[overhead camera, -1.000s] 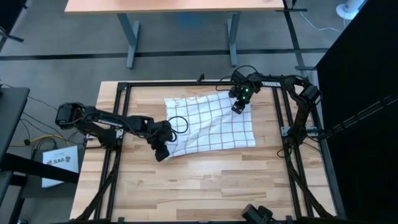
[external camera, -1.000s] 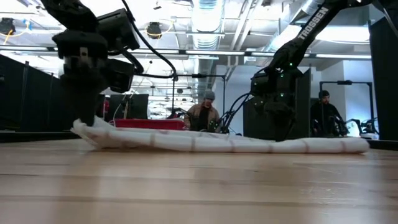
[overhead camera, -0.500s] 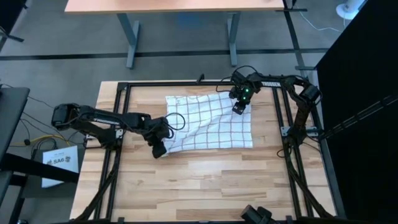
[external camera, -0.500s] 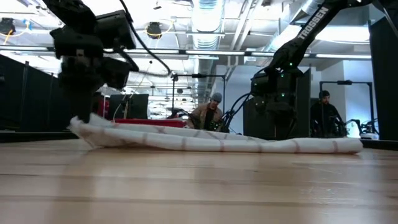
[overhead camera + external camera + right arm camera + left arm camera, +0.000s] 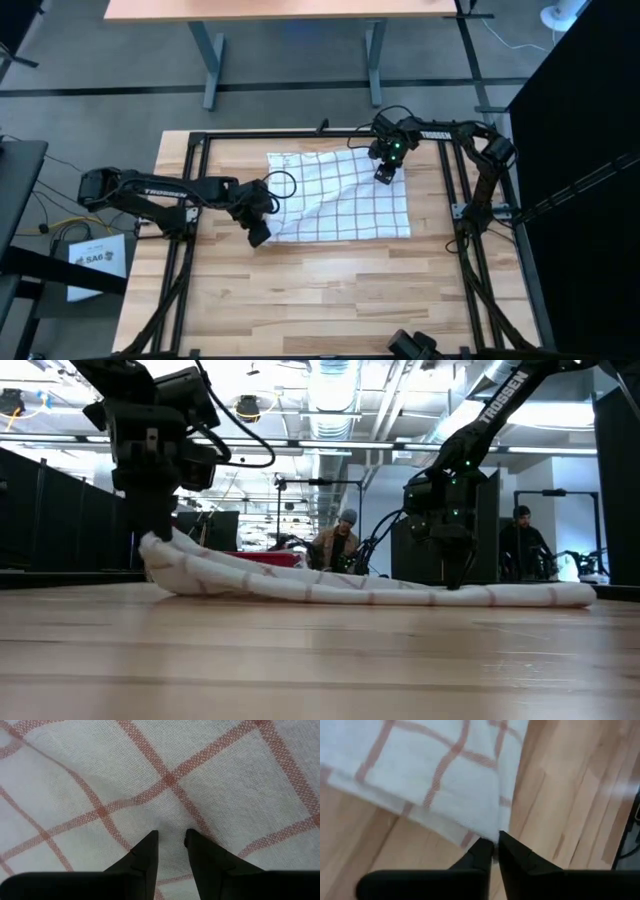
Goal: Roll towel
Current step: Fold the white striped towel
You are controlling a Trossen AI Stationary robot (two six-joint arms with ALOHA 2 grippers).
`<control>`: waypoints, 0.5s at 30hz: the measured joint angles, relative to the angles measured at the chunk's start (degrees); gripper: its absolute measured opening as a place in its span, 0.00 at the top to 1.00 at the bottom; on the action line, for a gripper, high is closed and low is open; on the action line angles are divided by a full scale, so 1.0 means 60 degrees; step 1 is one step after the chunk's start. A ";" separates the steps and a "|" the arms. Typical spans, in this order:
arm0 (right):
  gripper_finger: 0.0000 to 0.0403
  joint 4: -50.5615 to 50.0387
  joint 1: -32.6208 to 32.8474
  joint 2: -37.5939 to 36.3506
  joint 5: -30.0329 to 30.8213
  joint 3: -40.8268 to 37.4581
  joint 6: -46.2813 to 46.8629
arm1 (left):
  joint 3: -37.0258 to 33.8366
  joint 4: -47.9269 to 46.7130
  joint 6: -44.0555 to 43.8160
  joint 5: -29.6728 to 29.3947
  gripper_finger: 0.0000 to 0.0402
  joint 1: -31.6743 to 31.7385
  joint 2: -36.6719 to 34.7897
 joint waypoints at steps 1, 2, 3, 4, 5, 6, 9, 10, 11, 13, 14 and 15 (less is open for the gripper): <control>0.77 -0.0001 0.0000 0.0000 -0.0005 0.0000 -0.0017 | 0.0001 -0.0067 -0.0035 -0.0016 0.86 0.0015 0.0014; 0.77 -0.0002 0.0000 0.0000 -0.0009 0.0000 -0.0034 | 0.0002 -0.0135 -0.0071 -0.0032 0.84 0.0030 0.0027; 0.77 -0.0002 0.0000 0.0000 -0.0014 0.0000 -0.0050 | 0.0002 -0.0202 -0.0106 -0.0048 0.82 0.0046 0.0041; 0.77 -0.0003 0.0000 0.0000 -0.0018 0.0000 -0.0067 | 0.0003 -0.0270 -0.0142 -0.0064 0.80 0.0061 0.0055; 0.77 -0.0006 0.0000 0.0000 -0.0019 0.0000 -0.0076 | 0.0003 -0.0417 -0.0097 -0.0105 0.77 0.0070 0.0061; 0.77 -0.0007 0.0000 0.0000 -0.0019 0.0000 -0.0088 | 0.0002 -0.0696 0.0042 -0.0249 0.74 0.0083 0.0050; 0.77 -0.0007 0.0001 0.0000 -0.0019 0.0000 -0.0089 | -0.0011 -0.0957 0.0341 -0.1056 0.68 0.0144 -0.0239; 0.77 -0.0008 0.0008 0.0000 -0.0021 0.0000 -0.0100 | -0.0011 -0.0584 0.0350 -0.1317 0.67 0.0199 -0.0367; 0.77 -0.0011 0.0010 0.0000 -0.0019 0.0000 -0.0138 | -0.0011 -0.0032 0.0408 -0.1501 0.67 0.0281 -0.0498; 0.77 0.0004 0.0018 0.0000 -0.0033 0.0000 -0.0245 | 0.0010 0.1218 0.0562 -0.1650 0.66 0.0566 -0.0609; 0.77 0.0025 0.0018 0.0000 -0.0037 -0.0004 -0.0306 | 0.0024 0.1696 0.0576 -0.1700 0.66 0.0749 -0.0573; 0.77 0.0026 0.0018 0.0000 -0.0034 0.0013 -0.0313 | 0.0025 0.1883 0.0581 -0.1756 0.66 0.0948 -0.0458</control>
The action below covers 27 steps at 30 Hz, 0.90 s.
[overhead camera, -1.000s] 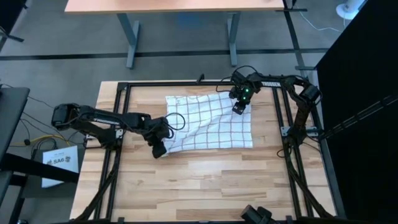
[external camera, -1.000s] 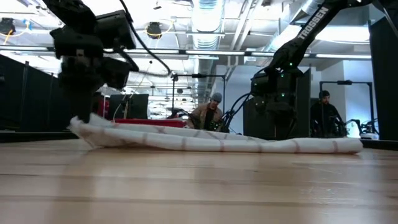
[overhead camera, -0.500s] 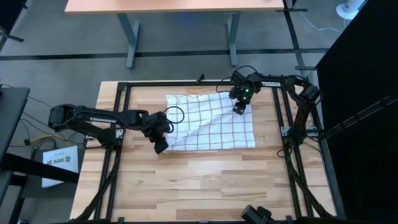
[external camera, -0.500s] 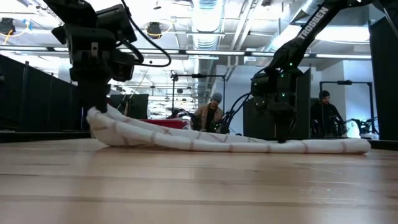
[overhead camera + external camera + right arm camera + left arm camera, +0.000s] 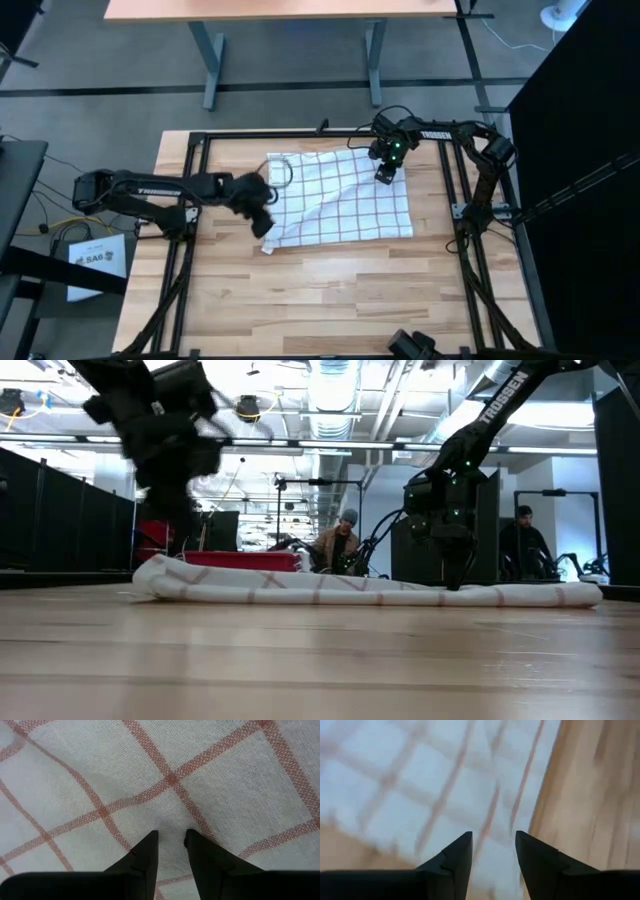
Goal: Roll towel
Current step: Fold the white striped towel
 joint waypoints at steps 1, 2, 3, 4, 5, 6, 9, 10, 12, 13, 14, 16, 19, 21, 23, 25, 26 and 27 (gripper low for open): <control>0.77 -0.0005 0.0000 0.0003 -0.0003 0.0043 -0.0003 | -0.0001 -0.0022 0.0043 -0.0034 0.66 0.0218 0.0189; 0.77 0.0039 0.0000 0.0016 -0.0001 0.0111 -0.0033 | -0.0008 -0.0171 0.0174 -0.0059 0.66 0.0461 0.0435; 0.77 0.0083 0.0000 0.0030 0.0006 0.0200 -0.0064 | -0.0033 -0.0335 0.0352 -0.0098 0.66 0.0686 0.0712; 0.77 0.0076 0.0000 0.0033 0.0010 0.0306 -0.0100 | -0.0033 -0.0398 0.0555 -0.0184 0.66 0.0905 0.0995; 0.77 0.0043 0.0000 0.0024 0.0011 0.0449 -0.0161 | -0.0033 -0.0342 0.0708 -0.0200 0.66 0.1152 0.1278; 0.77 0.0017 0.0006 -0.0029 0.0013 0.0578 -0.0245 | -0.0033 -0.0204 0.0879 -0.0194 0.66 0.1377 0.1538; 0.77 -0.0399 0.0131 -0.0483 0.0015 0.0848 -0.0508 | -0.0033 0.0402 0.1063 -0.0056 0.66 0.2050 0.2117; 0.77 -0.0635 0.0229 -0.0706 0.0012 0.0880 -0.0560 | -0.0029 0.0688 0.1082 0.0028 0.66 0.2246 0.2227; 0.77 -0.0913 0.0606 -0.1149 -0.0130 0.0641 -0.0464 | -0.0028 0.0879 0.1239 0.0076 0.66 0.2522 0.2264; 0.77 -0.1033 0.0812 -0.1370 -0.0213 0.0497 -0.0404 | -0.0027 0.0969 0.1319 0.0098 0.66 0.2662 0.2282; 0.77 -0.1154 0.1018 -0.1591 -0.0296 0.0353 -0.0345 | -0.0026 0.1059 0.1399 0.0120 0.66 0.2801 0.2300; 0.77 -0.1395 0.1430 -0.2034 -0.0461 0.0065 -0.0226 | -0.0025 0.1238 0.1559 0.0163 0.66 0.3080 0.2336; 0.77 -0.1750 0.2050 -0.2696 -0.0706 -0.0380 -0.0047 | -0.0022 0.1508 0.1798 0.0228 0.66 0.3499 0.2390; 0.77 -0.1741 0.2558 -0.3035 -0.0744 -0.1041 0.0220 | -0.0022 0.1638 0.1903 0.0268 0.66 0.3667 0.2398; 0.77 -0.1296 0.2989 -0.3268 -0.0760 -0.1658 0.0771 | -0.0022 0.1704 0.1987 0.0268 0.66 0.3740 0.2398; 0.77 -0.0784 0.3350 -0.3370 -0.0761 -0.2060 0.1280 | -0.0022 0.1952 0.1990 0.0275 0.66 0.3788 0.2398; 0.77 -0.0695 0.3508 -0.3376 -0.0761 -0.2220 0.1445 | -0.0022 0.2035 0.1989 0.0289 0.66 0.3793 0.2396; 0.77 -0.0558 0.3648 -0.3376 -0.0761 -0.2358 0.1616 | -0.0022 0.2102 0.1989 0.0289 0.66 0.3797 0.2395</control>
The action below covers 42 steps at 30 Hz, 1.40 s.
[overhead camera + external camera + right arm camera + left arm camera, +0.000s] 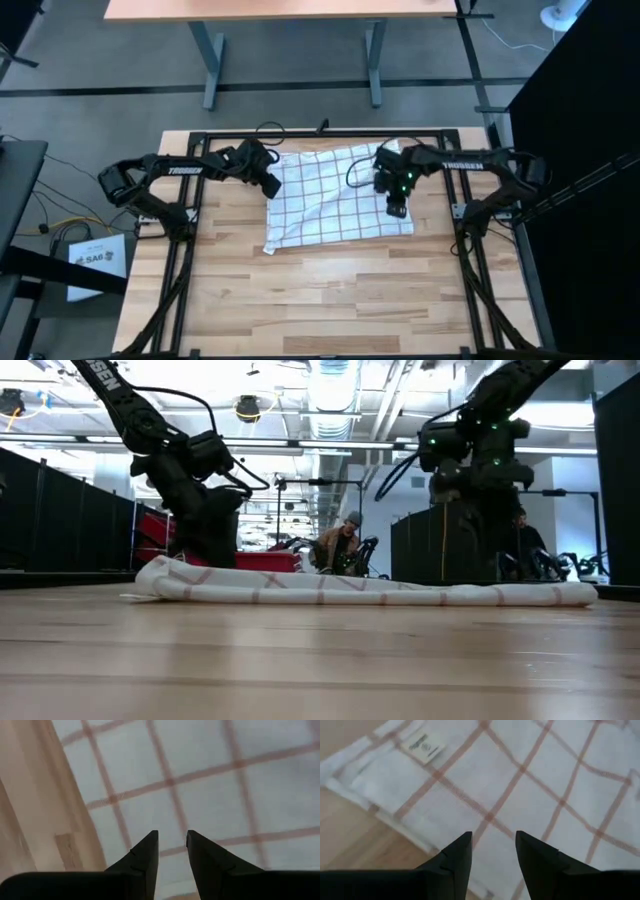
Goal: Roll towel
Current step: Fold the white striped towel
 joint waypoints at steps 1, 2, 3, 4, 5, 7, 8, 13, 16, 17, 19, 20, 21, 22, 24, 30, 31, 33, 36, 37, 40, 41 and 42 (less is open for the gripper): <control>0.77 0.0208 0.0098 0.0011 0.0000 -0.0115 0.0178 | 0.0000 0.0053 0.0004 -0.0006 0.66 0.0009 0.0000; 0.77 0.0436 0.0179 0.0027 -0.0007 -0.0210 0.0335 | 0.0000 0.0101 0.0000 -0.0003 0.66 0.0034 0.0000; 0.77 0.0554 0.0257 0.0069 -0.0027 -0.0279 0.0443 | 0.0000 0.0182 -0.0008 0.0001 0.66 0.0052 0.0000; 0.77 0.0586 0.0337 0.0120 -0.0029 -0.0340 0.0518 | 0.0000 0.0205 -0.0026 -0.0006 0.66 0.0073 0.0000; 0.77 0.0581 0.0415 0.0168 -0.0026 -0.0384 0.0556 | 0.0000 0.0147 -0.0026 -0.0006 0.66 0.0091 0.0000; 0.77 0.0807 0.0530 0.0257 -0.0025 -0.0441 0.0677 | 0.0000 0.0064 0.0105 -0.0097 0.66 0.0098 0.0012; 0.77 0.0883 0.0564 0.0273 -0.0025 -0.0481 0.0761 | 0.0000 0.0056 0.0170 -0.0182 0.66 0.0098 0.0084; 0.77 0.1105 0.0785 0.0280 -0.0022 -0.0775 0.0912 | 0.0001 -0.0453 0.0376 -0.0395 0.66 0.0197 0.0647; 0.77 0.1132 0.0906 0.0279 -0.0022 -0.0944 0.0984 | 0.0014 -0.0487 0.0447 -0.0393 0.66 0.0422 0.0755; 0.77 0.1147 0.0949 0.0278 -0.0022 -0.1002 0.1008 | 0.0019 -0.0498 0.0470 -0.0390 0.66 0.0498 0.0786; 0.77 0.1176 0.1035 0.0278 -0.0022 -0.1118 0.1055 | 0.0028 -0.0521 0.0515 -0.0386 0.66 0.0652 0.0849; 0.77 0.1190 0.1078 0.0277 -0.0022 -0.1176 0.1079 | 0.0032 -0.0532 0.0538 -0.0383 0.66 0.0729 0.0880; 0.77 0.1204 0.1121 0.0277 -0.0022 -0.1234 0.1103 | 0.0037 -0.0543 0.0561 -0.0381 0.66 0.0805 0.0912; 0.77 0.1220 0.1166 0.0276 -0.0023 -0.1293 0.1124 | 0.0042 -0.0554 0.0583 -0.0379 0.66 0.0882 0.0943; 0.77 0.1316 0.1271 0.0231 -0.0030 -0.1483 0.1139 | 0.0036 -0.0661 0.0667 -0.0391 0.66 0.1072 0.0958; 0.77 0.1307 0.1543 0.0189 -0.0050 -0.1658 0.1376 | 0.0026 -0.0938 0.0931 -0.0441 0.66 0.1545 0.0969; 0.77 0.1297 0.1576 0.0192 -0.0042 -0.1659 0.1389 | 0.0026 -0.0940 0.0955 -0.0443 0.66 0.1613 0.0969; 0.77 0.1283 0.1670 0.0196 -0.0040 -0.1662 0.1389 | 0.0021 -0.0960 0.1107 -0.0448 0.66 0.1775 0.0976; 0.77 0.1290 0.1770 0.0200 -0.0037 -0.1665 0.1386 | 0.0018 -0.0964 0.1238 -0.0498 0.66 0.1967 0.0980; 0.77 0.1290 0.1781 0.0203 -0.0028 -0.1665 0.1386 | 0.0018 -0.0964 0.1253 -0.0498 0.66 0.2021 0.0980; 0.77 0.1242 0.1757 0.0210 -0.0025 -0.1563 0.1386 | 0.0150 -0.1063 0.1252 -0.0065 0.66 0.2081 0.0806; 0.77 0.1210 0.1753 0.0192 -0.0028 -0.1477 0.1394 | 0.0201 -0.1300 0.1243 0.0293 0.66 0.2022 0.0665; 0.77 0.1168 0.1746 0.0190 -0.0021 -0.1382 0.1392 | 0.0297 -0.1544 0.1237 0.0664 0.66 0.1891 0.0494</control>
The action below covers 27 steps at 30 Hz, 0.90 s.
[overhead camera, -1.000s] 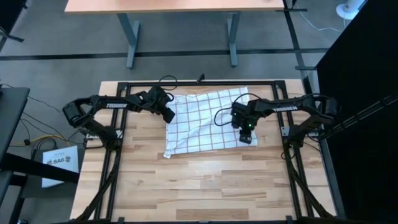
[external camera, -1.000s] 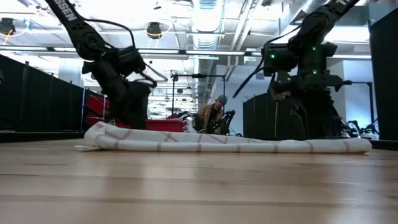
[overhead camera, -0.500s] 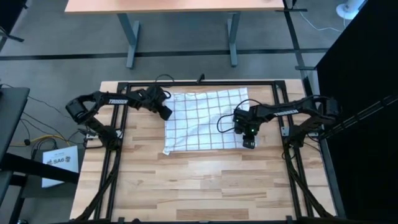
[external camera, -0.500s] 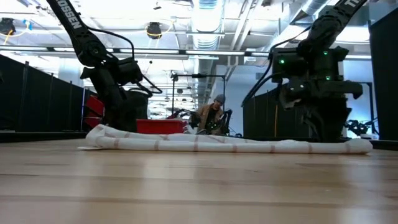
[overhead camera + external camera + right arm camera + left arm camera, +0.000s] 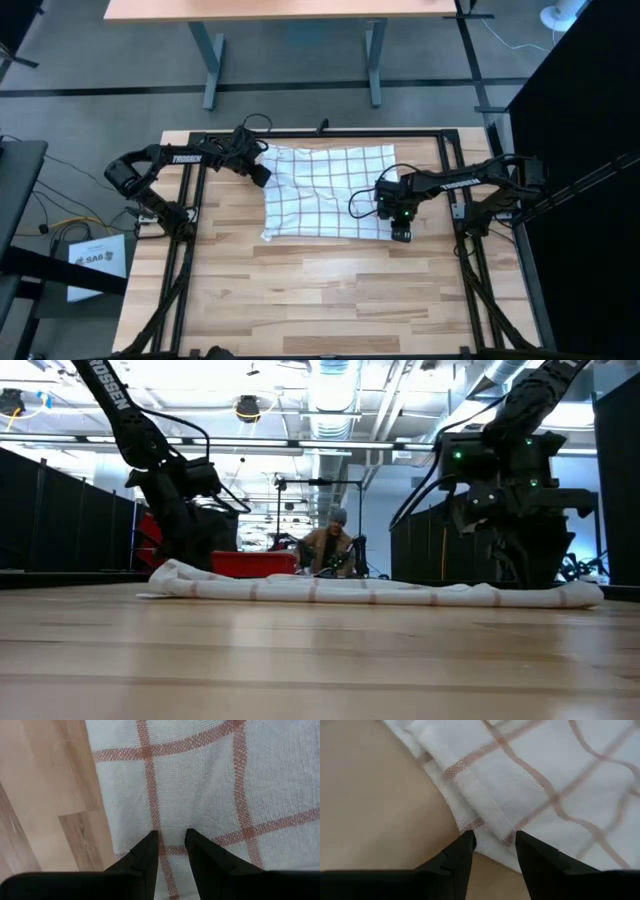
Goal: Roll towel
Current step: Fold the white striped towel
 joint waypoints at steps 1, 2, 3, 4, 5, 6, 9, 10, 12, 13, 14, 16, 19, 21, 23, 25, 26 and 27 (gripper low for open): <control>0.77 0.0021 -0.0019 0.0018 0.0011 0.0133 -0.0004 | 0.0202 -0.0151 0.0003 0.0320 0.66 -0.0214 -0.0169; 0.77 0.0066 -0.0028 0.0020 0.0018 0.0194 -0.0022 | 0.0302 -0.0446 0.0041 0.0400 0.66 -0.0522 -0.0280; 0.77 0.0100 -0.0028 0.0019 0.0019 0.0220 -0.0049 | 0.0385 -0.0778 0.0068 0.0441 0.66 -0.0845 -0.0380; 0.77 0.0133 -0.0028 0.0018 0.0020 0.0246 -0.0076 | 0.0467 -0.1110 0.0095 0.0482 0.66 -0.1168 -0.0480; 0.77 0.0167 -0.0028 0.0017 0.0020 0.0273 -0.0103 | 0.0550 -0.1442 0.0122 0.0523 0.66 -0.1491 -0.0580; 0.77 0.0201 -0.0028 0.0015 0.0021 0.0299 -0.0130 | 0.0632 -0.1775 0.0149 0.0565 0.66 -0.1814 -0.0681; 0.77 0.0303 -0.0028 0.0012 0.0024 0.0377 -0.0211 | 0.0880 -0.2771 0.0231 0.0689 0.66 -0.2783 -0.0981; 0.77 0.0333 -0.0028 0.0011 0.0024 0.0402 -0.0236 | 0.0963 -0.3104 0.0258 0.0730 0.66 -0.3106 -0.1081; 0.77 0.0322 -0.0028 0.0025 0.0028 0.0405 -0.0243 | 0.0746 -0.3363 0.0072 0.0626 0.66 -0.3764 -0.1090; 0.77 0.0350 -0.0018 0.0025 0.0025 0.0405 -0.0243 | 0.0602 -0.3183 -0.0159 0.0570 0.66 -0.4075 -0.1077; 0.77 0.0404 0.0018 0.0025 0.0028 0.0409 -0.0247 | 0.0507 -0.2892 -0.0442 0.0573 0.66 -0.4344 -0.1083; 0.77 0.0485 0.0028 0.0025 0.0023 0.0409 -0.0251 | 0.0386 -0.2348 -0.0882 0.0510 0.66 -0.4684 -0.1113; 0.77 0.0627 0.0078 0.0087 0.0005 0.0392 -0.0304 | 0.0049 -0.1459 -0.1369 0.0213 0.66 -0.5034 -0.1110; 0.77 0.0648 0.0103 0.0140 0.0031 0.0257 -0.0306 | -0.0139 -0.0919 -0.1593 0.0168 0.66 -0.5140 -0.1110; 0.77 0.0642 0.0085 0.0218 -0.0007 0.0102 -0.0329 | -0.0221 -0.0935 -0.1602 0.0124 0.66 -0.5130 -0.1110; 0.77 0.0782 0.0096 0.0215 -0.0114 -0.0163 -0.0352 | -0.0402 -0.0922 -0.1555 -0.0022 0.66 -0.5117 -0.1110; 0.77 0.0834 0.0093 0.0211 -0.0112 -0.0258 -0.0352 | -0.0515 -0.0925 -0.1540 -0.0120 0.66 -0.5115 -0.1110; 0.77 0.0874 0.0056 0.0202 -0.0106 -0.0319 -0.0355 | -0.0628 -0.0926 -0.1532 -0.0148 0.66 -0.5110 -0.1110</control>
